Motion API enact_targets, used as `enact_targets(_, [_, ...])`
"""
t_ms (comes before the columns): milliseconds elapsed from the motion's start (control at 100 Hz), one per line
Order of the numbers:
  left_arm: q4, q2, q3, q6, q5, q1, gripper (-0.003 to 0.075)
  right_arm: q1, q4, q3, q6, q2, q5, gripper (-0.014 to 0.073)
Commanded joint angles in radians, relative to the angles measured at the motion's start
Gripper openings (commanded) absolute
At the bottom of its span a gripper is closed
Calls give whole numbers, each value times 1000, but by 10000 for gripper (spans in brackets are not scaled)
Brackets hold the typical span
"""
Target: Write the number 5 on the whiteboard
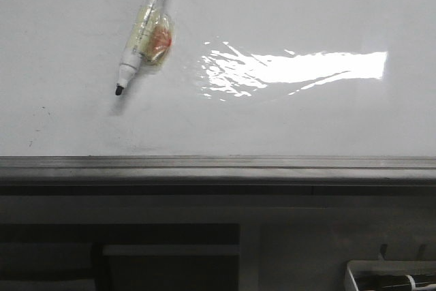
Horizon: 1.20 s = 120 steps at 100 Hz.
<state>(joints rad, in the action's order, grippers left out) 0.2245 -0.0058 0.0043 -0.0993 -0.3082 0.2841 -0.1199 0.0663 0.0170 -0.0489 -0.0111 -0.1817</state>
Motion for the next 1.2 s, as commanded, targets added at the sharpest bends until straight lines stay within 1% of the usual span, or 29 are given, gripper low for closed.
enact_targets(0, [120,-26,16,11,160,-4,-20,2,13,21,-2,-17,251,-61])
enact_targets(50, [269,-26,16,11,224,-4,-20,2,-22,21,-2,-17,341,-61])
enact_targets(90, [402,-26,16,11,267,-4,-20,2,-60,21,-2,-17,383,-61])
enact_targets(170, [531,-26,16,11,319,-4,-20,2,-219,21,24,-17,419,-61])
enact_targets(210, [568,-26,16,11,333,-4,-20,2,-319,21,63,-17,410,-61])
enact_targets(260, [593,-26,16,11,342,-4,-20,2,-414,21,78,-17,360,-61])
enact_targets(350, [627,-26,16,11,350,-4,-20,2,-508,21,78,-17,268,-61])
enact_targets(410, [647,-26,14,11,353,-4,-20,2,-543,14,78,-17,221,-61])
enact_targets(510, [641,-26,-7,9,343,0,-20,4,-580,-28,78,-17,182,-61])
enact_targets(640, [574,9,-70,9,280,1,-20,8,-533,-150,61,-10,47,-62])
enact_targets(670, [537,25,-89,9,259,1,-20,8,-523,-181,35,-4,5,-62])
enact_targets(750, [423,94,-153,9,188,1,-20,18,-532,-266,-103,23,-107,-61])
enact_targets(810, [332,157,-206,9,151,1,-17,36,-534,-311,-167,52,-176,-61])
enact_targets(850, [277,203,-246,9,122,1,6,53,-540,-339,-211,68,-210,-60])
enact_targets(880, [247,250,-273,7,107,1,38,65,-541,-355,-243,84,-230,-57])
enact_targets(890, [235,269,-286,7,100,1,71,71,-543,-362,-259,87,-234,-56])
enact_targets(900, [230,279,-292,7,100,1,71,74,-544,-365,-266,93,-241,-53])
enact_targets(920, [217,298,-311,7,94,1,110,83,-548,-375,-289,100,-252,-46])
enact_targets(940, [209,327,-330,5,89,1,155,92,-549,-383,-306,109,-261,-31])
enact_targets(960, [194,366,-348,-6,84,1,223,101,-552,-391,-320,118,-266,-8])
enact_targets(970, [192,375,-353,-6,84,1,223,104,-553,-393,-325,124,-270,11])
enact_targets(980, [192,385,-365,-15,81,1,259,110,-555,-395,-333,127,-272,22])
enact_targets(990, [192,394,-371,-20,81,1,277,113,-555,-400,-336,130,-274,34])
enact_targets(1000, [192,414,-376,-29,78,1,312,119,-555,-402,-340,135,-274,59])
enact_targets(1060, [192,500,-430,-63,59,1,438,138,-557,-415,-339,158,-279,181])
enact_targets(1090, [194,537,-446,-72,49,1,463,147,-560,-421,-339,173,-279,265])
enact_targets(1120, [194,572,-471,-73,34,2,485,155,-568,-426,-339,187,-281,327])
enact_targets(1160, [198,622,-496,-75,16,2,478,160,-575,-434,-339,206,-281,405])
enact_targets(1190, [204,654,-521,-89,-5,2,461,164,-582,-439,-339,219,-278,442])
